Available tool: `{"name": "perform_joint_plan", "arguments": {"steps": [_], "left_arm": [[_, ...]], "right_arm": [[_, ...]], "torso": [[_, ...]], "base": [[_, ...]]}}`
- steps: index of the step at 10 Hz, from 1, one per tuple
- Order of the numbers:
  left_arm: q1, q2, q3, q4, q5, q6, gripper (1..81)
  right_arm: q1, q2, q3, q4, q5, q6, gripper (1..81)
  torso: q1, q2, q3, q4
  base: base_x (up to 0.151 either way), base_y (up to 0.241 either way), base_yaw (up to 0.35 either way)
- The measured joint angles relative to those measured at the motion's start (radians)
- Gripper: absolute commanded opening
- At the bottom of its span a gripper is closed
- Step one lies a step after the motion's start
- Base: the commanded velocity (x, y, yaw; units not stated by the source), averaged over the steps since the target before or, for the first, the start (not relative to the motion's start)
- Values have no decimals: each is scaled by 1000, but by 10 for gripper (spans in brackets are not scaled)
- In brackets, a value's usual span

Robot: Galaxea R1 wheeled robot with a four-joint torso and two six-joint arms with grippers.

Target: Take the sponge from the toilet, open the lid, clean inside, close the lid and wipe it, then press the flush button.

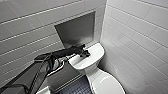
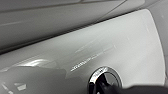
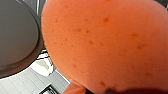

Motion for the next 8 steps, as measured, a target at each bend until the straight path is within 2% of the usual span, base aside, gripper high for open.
{"name": "perform_joint_plan", "arguments": {"steps": [3,8], "left_arm": [[-14,-22,41,0,20,-7,10],[-101,-182,327,-91,64,-25,10]], "right_arm": [[0,0,0,0,0,0,10],[1,0,0,-1,0,0,10]], "torso": [[0,0,-1,0],[1,1,-2,0]], "base": [[0,0,0],[0,0,0]]}}
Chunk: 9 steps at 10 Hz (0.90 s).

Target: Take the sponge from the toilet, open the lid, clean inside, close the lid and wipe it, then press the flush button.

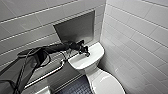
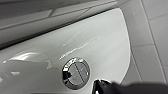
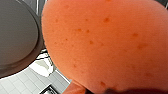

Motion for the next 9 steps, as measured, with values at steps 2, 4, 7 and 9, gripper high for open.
{"name": "perform_joint_plan", "arguments": {"steps": [2,4,7,9], "left_arm": [[-28,-85,139,-11,-3,-4,10],[-54,-200,316,-8,-6,-3,10],[-66,-435,603,19,-4,0,10],[14,-637,758,31,-2,1,10]], "right_arm": [[2,0,0,0,0,0,10],[2,5,-7,0,0,0,10],[2,10,-25,-1,-1,0,10],[14,27,-34,-2,-3,0,10]], "torso": [[0,0,0,0],[0,0,0,0],[1,0,5,0],[1,0,35,0]], "base": [[0,0,0],[0,0,0],[0,0,0],[0,0,0]]}}
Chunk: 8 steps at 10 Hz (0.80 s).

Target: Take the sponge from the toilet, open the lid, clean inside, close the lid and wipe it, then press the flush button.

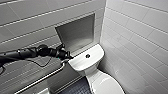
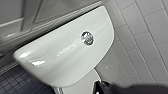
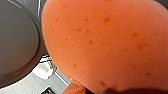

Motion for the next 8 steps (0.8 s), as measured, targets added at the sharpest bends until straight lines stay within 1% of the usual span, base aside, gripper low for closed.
{"name": "perform_joint_plan", "arguments": {"steps": [1,2,4,5,8], "left_arm": [[69,-94,78,6,11,0,10],[146,-157,144,16,20,2,10],[323,-241,238,62,14,2,10],[419,-265,257,99,0,2,10],[729,-269,272,236,-89,3,10]], "right_arm": [[4,5,0,0,3,0,10],[0,6,-10,0,1,0,10],[-5,6,-37,0,-4,0,10],[-6,9,-48,0,-5,0,10],[-21,28,-78,1,-10,0,10]], "torso": [[0,0,18,0],[0,0,36,0],[0,0,77,0],[0,-1,100,0],[-1,-2,166,0]], "base": [[0,0,0],[0,0,0],[0,0,0],[0,0,0],[0,0,0]]}}
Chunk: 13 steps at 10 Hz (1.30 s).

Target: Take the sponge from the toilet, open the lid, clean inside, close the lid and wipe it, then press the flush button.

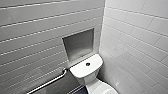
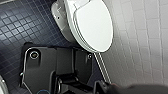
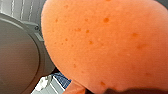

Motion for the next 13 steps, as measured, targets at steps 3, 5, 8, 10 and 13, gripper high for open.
{"name": "perform_joint_plan", "arguments": {"steps": [3,5,8,10,13], "left_arm": [[283,70,-108,143,-103,0,10],[434,150,-217,224,-186,0,10],[569,274,-447,285,-338,0,10],[624,358,-600,306,-427,0,10],[698,493,-803,329,-498,0,10]], "right_arm": [[-4,9,-18,0,-3,0,10],[-15,19,-27,1,-7,0,10],[-23,24,-33,1,-9,0,10],[-25,36,-39,1,-10,0,10],[-24,55,-72,1,-10,0,10]], "torso": [[-2,-1,66,0],[-3,-3,111,0],[-5,-4,150,0],[-5,-5,149,0],[-6,-5,150,0]], "base": [[0,0,0],[0,0,0],[0,0,0],[0,0,0],[0,0,0]]}}
